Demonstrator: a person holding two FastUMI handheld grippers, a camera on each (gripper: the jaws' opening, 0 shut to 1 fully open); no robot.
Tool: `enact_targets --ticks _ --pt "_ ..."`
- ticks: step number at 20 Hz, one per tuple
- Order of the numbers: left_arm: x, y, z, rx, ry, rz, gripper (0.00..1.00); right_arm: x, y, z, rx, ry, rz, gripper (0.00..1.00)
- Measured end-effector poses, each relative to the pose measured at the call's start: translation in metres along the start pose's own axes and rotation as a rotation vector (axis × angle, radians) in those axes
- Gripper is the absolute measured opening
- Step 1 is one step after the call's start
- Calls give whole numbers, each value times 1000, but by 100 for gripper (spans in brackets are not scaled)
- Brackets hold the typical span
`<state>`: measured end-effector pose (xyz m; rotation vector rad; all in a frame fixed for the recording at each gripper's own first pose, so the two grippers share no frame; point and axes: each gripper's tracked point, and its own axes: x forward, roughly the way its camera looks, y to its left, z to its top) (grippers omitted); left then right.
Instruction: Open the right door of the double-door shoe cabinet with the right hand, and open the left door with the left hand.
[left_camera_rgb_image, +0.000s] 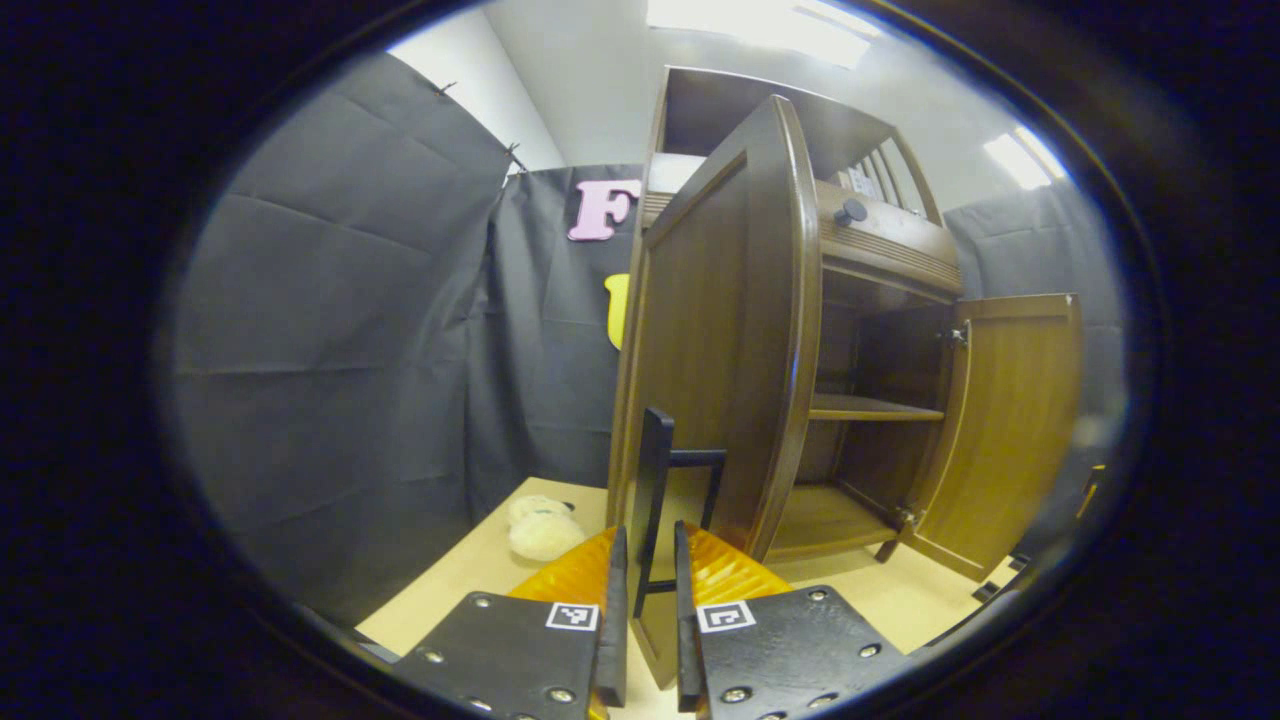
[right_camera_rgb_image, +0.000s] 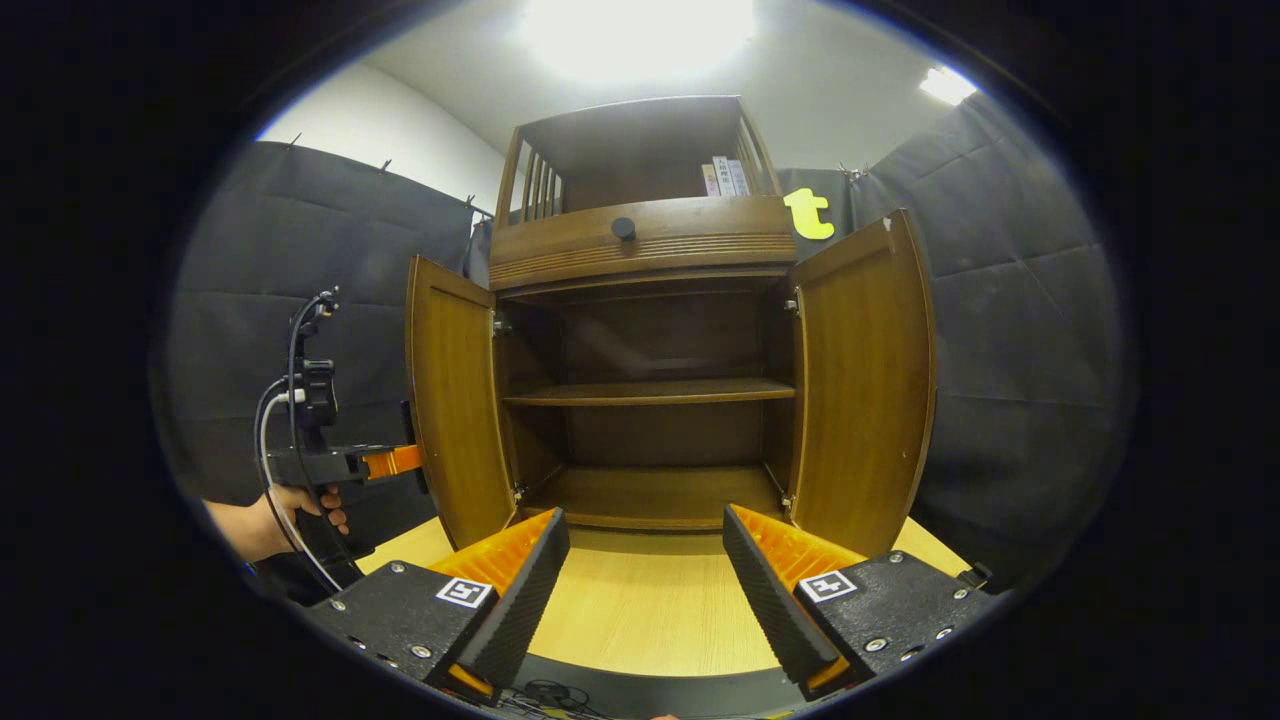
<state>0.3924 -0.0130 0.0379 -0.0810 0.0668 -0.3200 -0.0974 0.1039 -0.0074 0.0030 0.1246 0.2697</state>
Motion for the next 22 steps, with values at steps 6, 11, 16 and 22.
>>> enact_targets --ticks 6,11,16,22 --pt "-2 6 -2 1 -19 70 19 4 27 3 -14 -5 28 95" --pt "0 5 -4 12 -27 104 27 8 37 6 -3 -8 35 95" --pt "-14 7 3 18 -53 116 19 10 18 22 -20 -46 12 95" --pt "-17 5 4 28 -59 133 26 -2 -34 36 -13 -58 -35 95"
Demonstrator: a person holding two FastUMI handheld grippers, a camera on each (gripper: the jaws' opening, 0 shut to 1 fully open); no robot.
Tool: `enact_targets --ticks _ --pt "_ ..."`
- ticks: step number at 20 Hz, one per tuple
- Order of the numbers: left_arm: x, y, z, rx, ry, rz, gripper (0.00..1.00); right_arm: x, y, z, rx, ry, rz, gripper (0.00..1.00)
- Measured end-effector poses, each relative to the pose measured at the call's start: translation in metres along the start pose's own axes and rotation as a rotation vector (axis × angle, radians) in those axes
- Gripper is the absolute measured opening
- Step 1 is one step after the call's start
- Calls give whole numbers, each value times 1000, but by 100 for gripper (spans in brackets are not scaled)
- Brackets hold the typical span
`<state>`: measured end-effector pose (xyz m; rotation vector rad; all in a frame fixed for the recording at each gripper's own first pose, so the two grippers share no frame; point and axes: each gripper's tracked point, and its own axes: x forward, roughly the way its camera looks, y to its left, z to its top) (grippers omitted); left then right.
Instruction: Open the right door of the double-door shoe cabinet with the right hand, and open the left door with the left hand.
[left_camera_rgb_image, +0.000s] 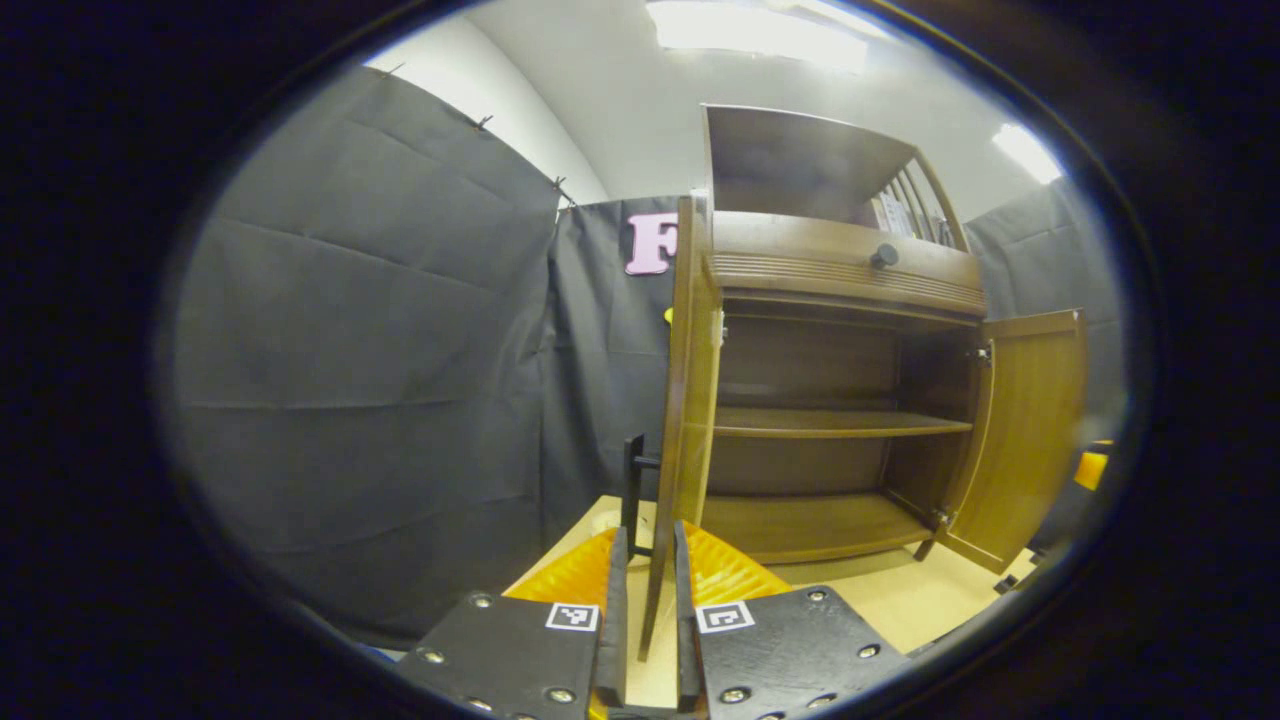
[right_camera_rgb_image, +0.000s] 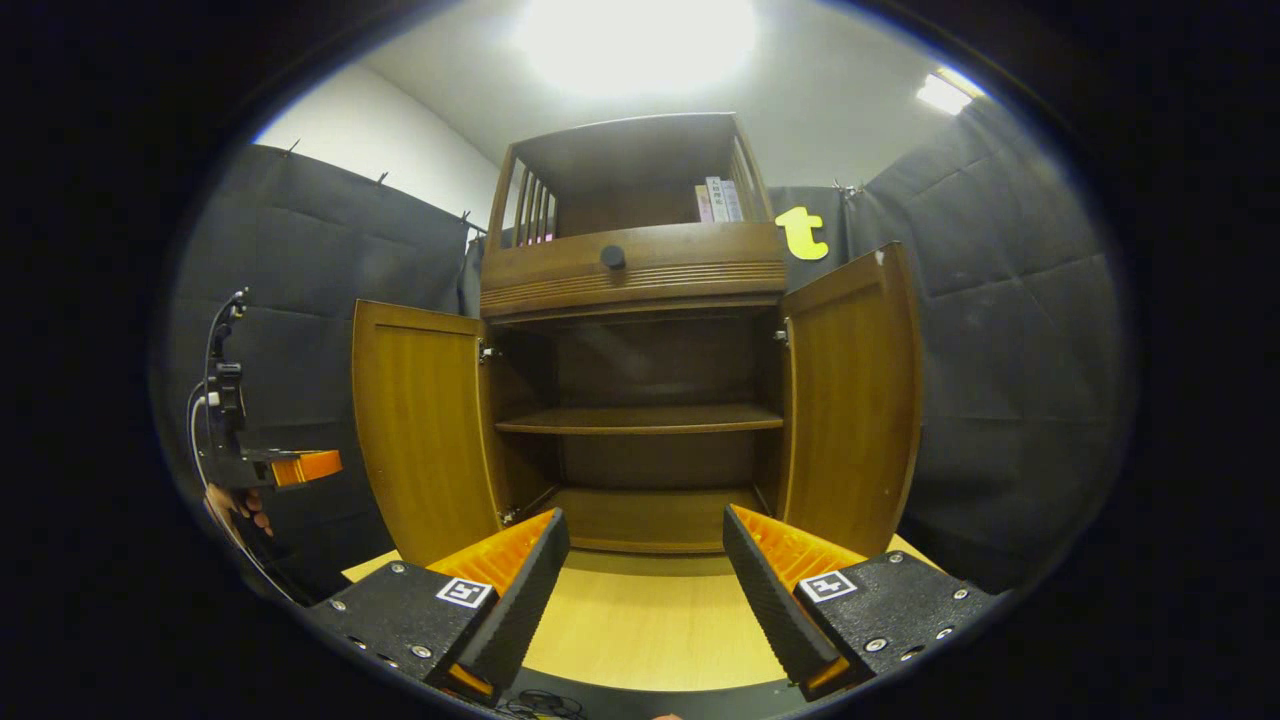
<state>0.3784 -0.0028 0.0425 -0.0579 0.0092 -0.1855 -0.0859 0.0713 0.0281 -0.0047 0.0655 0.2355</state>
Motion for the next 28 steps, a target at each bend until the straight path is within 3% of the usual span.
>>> enact_targets --ticks 8,10,12,16,20,24,28 --pt "-20 -34 14 2 -41 -50 26 -24 -72 12 27 -26 -80 95" --pt "-21 -36 20 25 -70 -50 26 -30 -82 11 36 -27 -89 91" --pt "-21 -39 21 39 -79 -58 27 -35 -91 9 40 -28 -96 95" --pt "-35 -51 18 55 -60 -84 30 -44 -100 4 55 -29 -106 95" --pt "-46 -58 15 46 -43 -87 65 -49 -101 0 71 -23 -96 95" --pt "-50 -48 17 49 -52 -38 99 -52 -99 -1 70 -27 -89 95" --pt "-55 -41 19 71 -64 -9 99 -53 -97 0 65 -32 -89 95"
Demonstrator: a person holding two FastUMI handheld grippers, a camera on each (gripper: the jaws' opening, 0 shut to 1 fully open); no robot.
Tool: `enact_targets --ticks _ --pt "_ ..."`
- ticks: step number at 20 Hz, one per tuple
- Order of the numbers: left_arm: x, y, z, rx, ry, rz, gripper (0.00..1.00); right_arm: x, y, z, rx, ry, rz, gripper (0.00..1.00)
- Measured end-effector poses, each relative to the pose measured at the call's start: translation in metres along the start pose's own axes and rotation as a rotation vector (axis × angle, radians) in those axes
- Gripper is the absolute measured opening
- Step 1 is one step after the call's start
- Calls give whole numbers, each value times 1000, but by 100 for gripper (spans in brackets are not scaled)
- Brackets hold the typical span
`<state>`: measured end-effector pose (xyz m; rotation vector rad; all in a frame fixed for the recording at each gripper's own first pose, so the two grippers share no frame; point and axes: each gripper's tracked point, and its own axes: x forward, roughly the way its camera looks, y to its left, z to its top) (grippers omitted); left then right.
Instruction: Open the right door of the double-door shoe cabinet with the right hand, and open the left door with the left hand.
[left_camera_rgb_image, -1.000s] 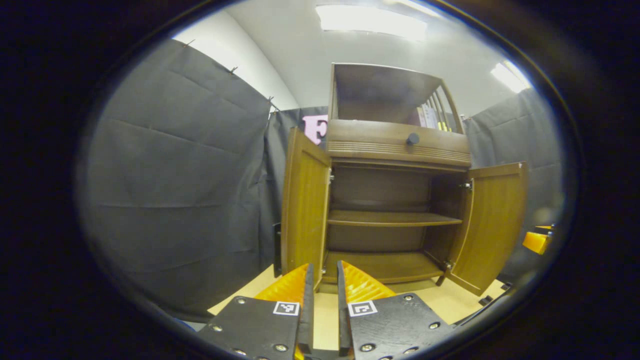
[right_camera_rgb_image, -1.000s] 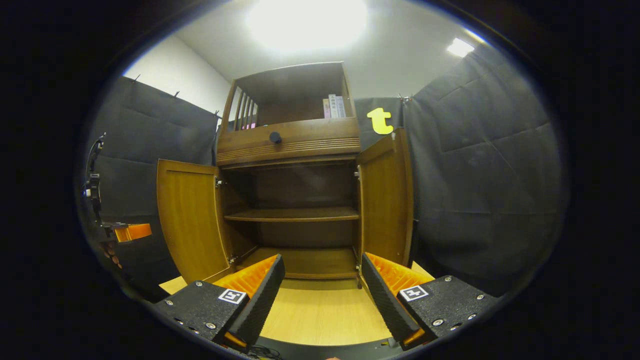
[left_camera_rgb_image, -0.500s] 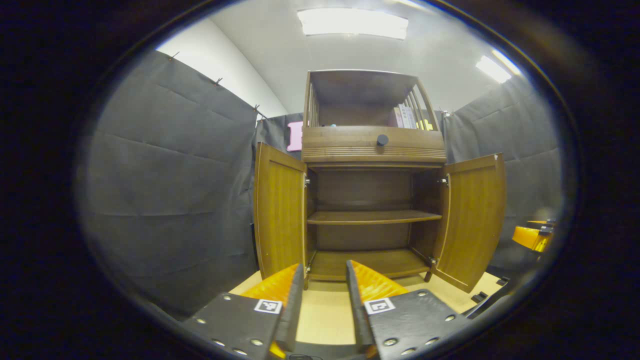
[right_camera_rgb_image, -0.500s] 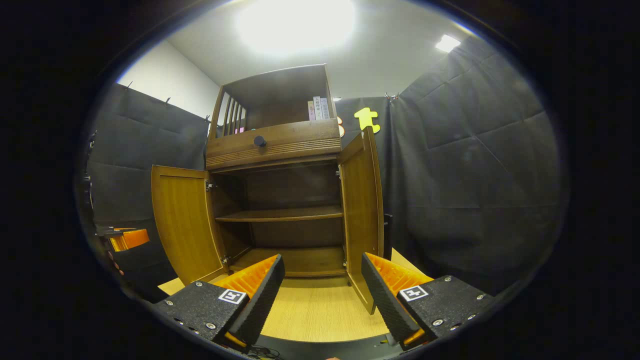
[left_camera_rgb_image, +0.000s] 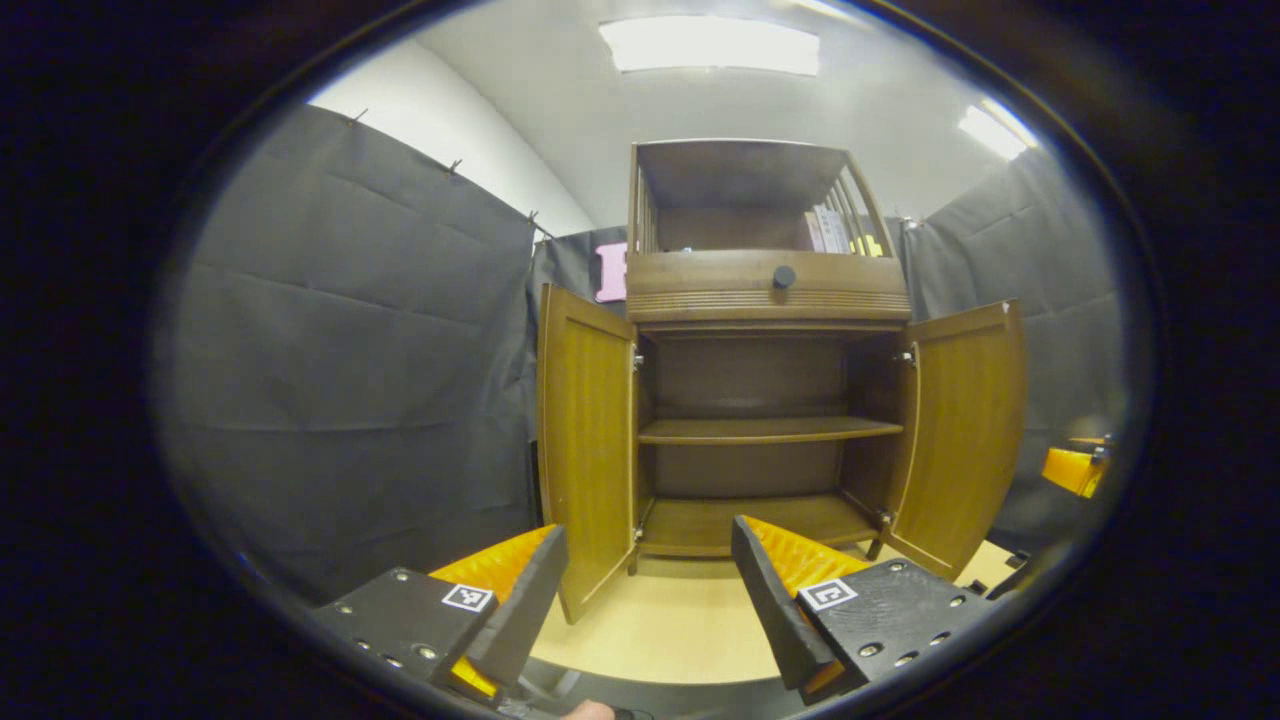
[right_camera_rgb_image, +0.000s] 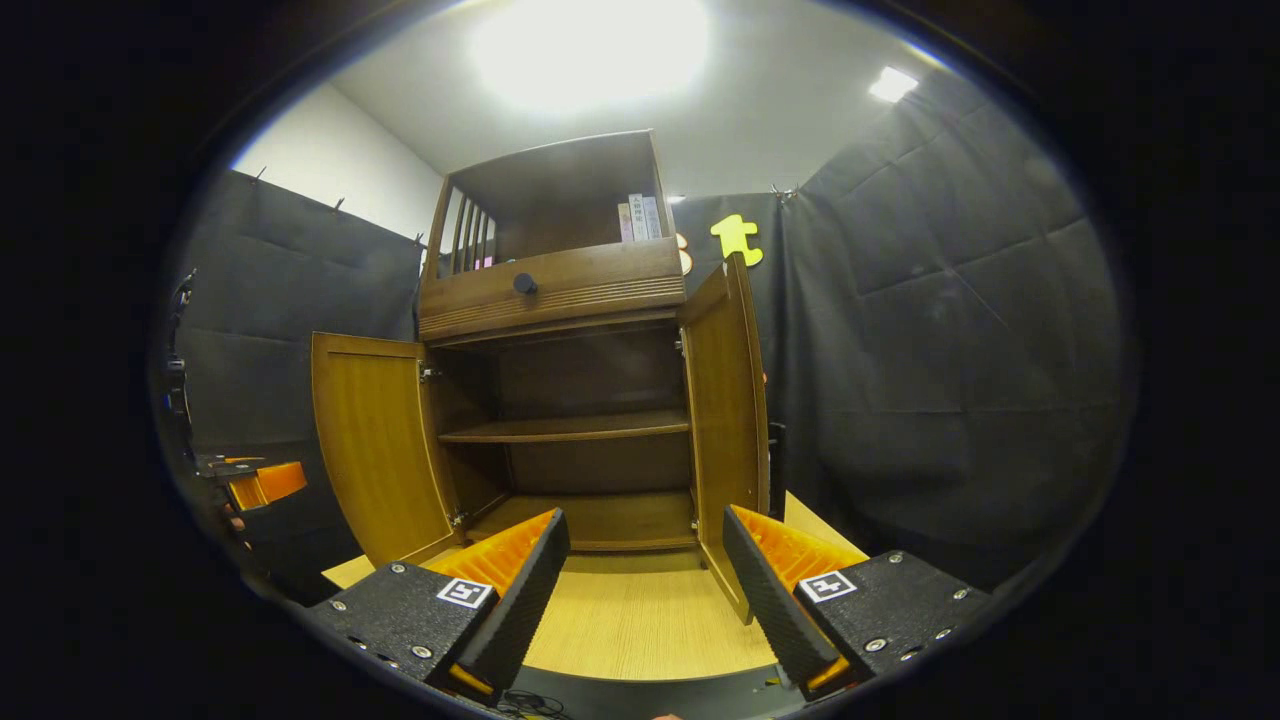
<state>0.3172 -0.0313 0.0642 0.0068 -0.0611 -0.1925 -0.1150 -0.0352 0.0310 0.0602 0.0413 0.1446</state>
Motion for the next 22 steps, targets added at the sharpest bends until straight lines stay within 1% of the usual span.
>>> enact_targets --ticks 4,12,17,18,19,20,22 --pt "-2 6 1 25 -14 15 99 1 2 -2 3 0 0 95" --pt "-10 12 3 25 -19 42 99 6 6 2 1 -13 -4 95" --pt "-11 11 5 17 -26 39 99 9 6 6 -6 -26 -17 95" --pt "-12 12 4 20 -28 39 94 10 6 7 -7 -30 -18 95" --pt "-12 12 6 24 -31 39 94 10 7 8 -9 -33 -19 95" --pt "-12 14 6 28 -33 40 99 11 7 8 -10 -35 -19 95" --pt "-13 13 7 28 -37 39 99 14 9 9 -12 -37 -19 95"
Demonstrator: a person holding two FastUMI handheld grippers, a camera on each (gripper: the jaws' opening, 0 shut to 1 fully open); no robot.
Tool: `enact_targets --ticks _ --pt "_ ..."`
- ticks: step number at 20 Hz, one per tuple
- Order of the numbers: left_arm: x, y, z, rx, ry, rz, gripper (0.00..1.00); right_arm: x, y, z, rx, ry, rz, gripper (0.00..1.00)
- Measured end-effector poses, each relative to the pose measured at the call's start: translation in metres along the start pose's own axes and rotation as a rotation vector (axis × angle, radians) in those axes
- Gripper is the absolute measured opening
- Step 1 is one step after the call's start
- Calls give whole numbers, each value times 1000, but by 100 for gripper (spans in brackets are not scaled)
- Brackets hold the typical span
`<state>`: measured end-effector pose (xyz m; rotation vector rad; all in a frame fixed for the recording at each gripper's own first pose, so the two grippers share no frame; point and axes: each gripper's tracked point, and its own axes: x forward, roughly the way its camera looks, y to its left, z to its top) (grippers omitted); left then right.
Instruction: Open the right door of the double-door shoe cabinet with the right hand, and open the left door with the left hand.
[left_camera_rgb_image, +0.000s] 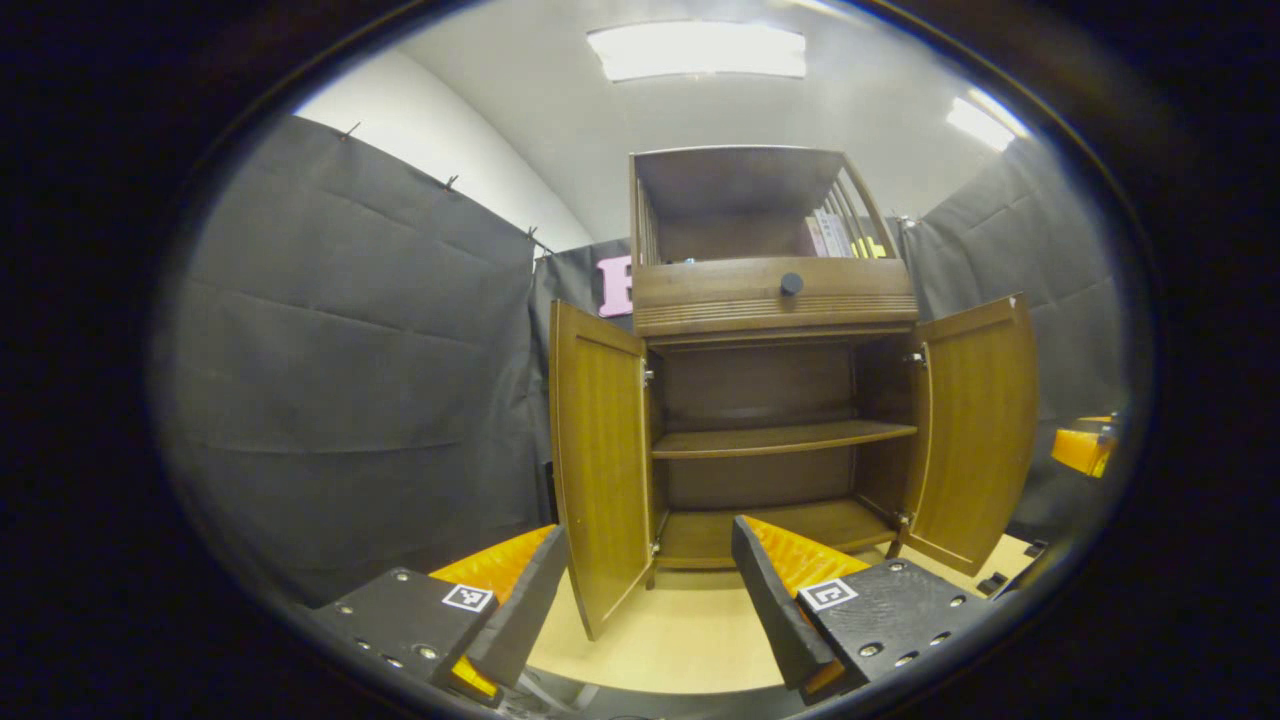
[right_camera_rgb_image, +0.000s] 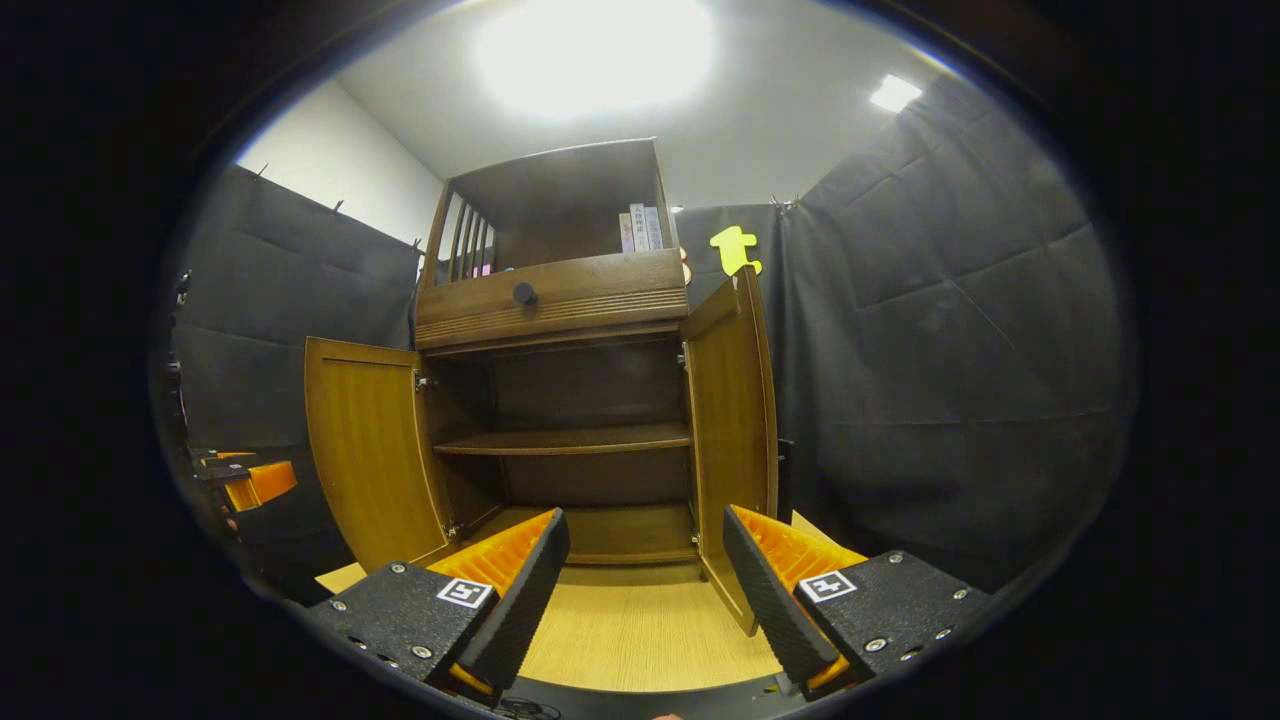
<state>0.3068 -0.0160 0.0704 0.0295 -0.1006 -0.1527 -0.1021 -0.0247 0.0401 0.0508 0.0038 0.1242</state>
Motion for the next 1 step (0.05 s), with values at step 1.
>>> enact_targets --ticks 1 --pt "0 -1 1 -2 -1 -3 99 1 1 1 0 0 0 95"
